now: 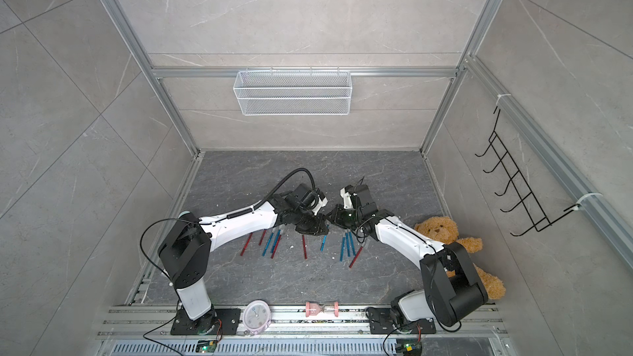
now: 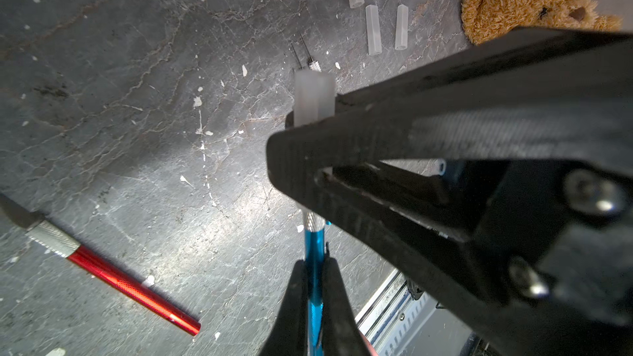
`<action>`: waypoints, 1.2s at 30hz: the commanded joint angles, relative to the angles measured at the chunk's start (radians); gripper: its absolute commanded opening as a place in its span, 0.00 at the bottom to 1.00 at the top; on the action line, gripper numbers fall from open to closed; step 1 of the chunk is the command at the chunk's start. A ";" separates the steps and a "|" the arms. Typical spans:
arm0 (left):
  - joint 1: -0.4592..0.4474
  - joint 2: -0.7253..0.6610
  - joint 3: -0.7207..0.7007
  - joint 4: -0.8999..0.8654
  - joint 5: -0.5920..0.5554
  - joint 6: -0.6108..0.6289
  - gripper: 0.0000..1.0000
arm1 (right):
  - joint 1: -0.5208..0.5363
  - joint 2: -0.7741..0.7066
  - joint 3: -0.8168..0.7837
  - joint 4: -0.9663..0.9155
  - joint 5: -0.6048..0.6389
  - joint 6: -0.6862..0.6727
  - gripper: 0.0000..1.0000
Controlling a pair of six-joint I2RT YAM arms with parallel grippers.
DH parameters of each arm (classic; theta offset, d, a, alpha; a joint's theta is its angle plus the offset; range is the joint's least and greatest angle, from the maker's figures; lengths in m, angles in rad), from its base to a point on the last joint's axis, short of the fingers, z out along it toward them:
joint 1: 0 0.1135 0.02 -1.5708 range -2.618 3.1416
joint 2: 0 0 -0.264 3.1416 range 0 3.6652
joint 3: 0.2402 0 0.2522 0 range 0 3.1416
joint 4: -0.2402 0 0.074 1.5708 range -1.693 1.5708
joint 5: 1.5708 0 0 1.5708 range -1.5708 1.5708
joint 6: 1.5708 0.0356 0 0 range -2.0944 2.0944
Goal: Remove protective caps from carving knives
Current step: Remove the protective sleeve from the carving knife.
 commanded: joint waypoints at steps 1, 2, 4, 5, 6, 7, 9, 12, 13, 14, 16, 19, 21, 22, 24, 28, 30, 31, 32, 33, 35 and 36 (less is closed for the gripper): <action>-0.005 -0.037 0.029 0.003 0.024 -0.008 0.05 | 0.005 -0.006 -0.012 0.002 0.046 0.002 0.10; -0.005 -0.035 0.029 0.000 0.024 -0.008 0.05 | 0.005 -0.008 -0.013 0.001 0.052 0.004 0.09; -0.005 -0.033 0.028 -0.005 0.024 -0.005 0.05 | 0.005 -0.011 -0.013 -0.001 0.061 0.010 0.08; -0.006 -0.032 0.028 -0.006 0.025 -0.004 0.05 | 0.006 -0.013 -0.012 0.001 0.066 0.013 0.08; -0.008 -0.030 0.027 -0.009 0.025 -0.003 0.05 | 0.005 -0.013 -0.011 0.002 0.070 0.015 0.07; -0.009 -0.030 0.027 -0.011 0.025 -0.001 0.05 | 0.005 -0.013 -0.010 0.001 0.074 0.018 0.07; -0.013 -0.026 0.028 -0.020 0.026 0.004 0.05 | 0.005 -0.014 -0.005 0.004 0.081 0.023 0.06; -0.021 -0.019 0.026 -0.033 0.023 0.013 0.05 | 0.003 -0.013 0.013 -0.004 0.094 0.024 0.06; -0.023 -0.018 0.026 -0.038 0.022 0.016 0.05 | 0.003 -0.010 0.022 -0.007 0.097 0.022 0.05; -0.028 -0.017 0.025 -0.042 0.020 0.017 0.05 | 0.003 -0.008 0.031 -0.010 0.100 0.021 0.05; -0.033 -0.017 0.018 -0.046 0.015 0.020 0.05 | 0.001 -0.005 0.048 -0.012 0.105 0.021 0.05; -0.036 -0.021 0.008 -0.048 0.013 0.020 0.05 | -0.006 0.001 0.073 -0.020 0.109 0.017 0.05; -0.037 -0.028 0.001 -0.049 0.012 0.018 0.05 | -0.011 0.005 0.088 -0.023 0.113 0.013 0.05; -0.037 -0.031 -0.004 -0.049 0.009 0.018 0.05 | -0.015 0.007 0.094 -0.026 0.112 0.012 0.04; -0.037 -0.040 -0.008 -0.051 0.004 0.018 0.05 | -0.022 0.012 0.105 -0.029 0.111 0.010 0.04; -0.037 -0.050 -0.017 -0.056 -0.001 0.020 0.05 | -0.035 0.021 0.119 -0.030 0.107 0.005 0.04; -0.037 -0.056 -0.020 -0.061 -0.005 0.020 0.05 | -0.044 0.028 0.126 -0.032 0.104 0.001 0.04; -0.037 -0.058 -0.021 -0.064 -0.008 0.019 0.05 | -0.050 0.031 0.129 -0.035 0.102 -0.003 0.04; -0.037 -0.062 -0.021 -0.067 -0.013 0.020 0.05 | -0.056 0.034 0.132 -0.038 0.102 -0.008 0.04; -0.037 -0.065 -0.024 -0.069 -0.018 0.019 0.05 | -0.064 0.039 0.136 -0.046 0.100 -0.014 0.04; -0.037 -0.072 -0.028 -0.072 -0.026 0.019 0.05 | -0.079 0.048 0.146 -0.063 0.099 -0.033 0.04; -0.037 -0.077 -0.030 -0.076 -0.034 0.018 0.05 | -0.087 0.056 0.155 -0.079 0.101 -0.047 0.04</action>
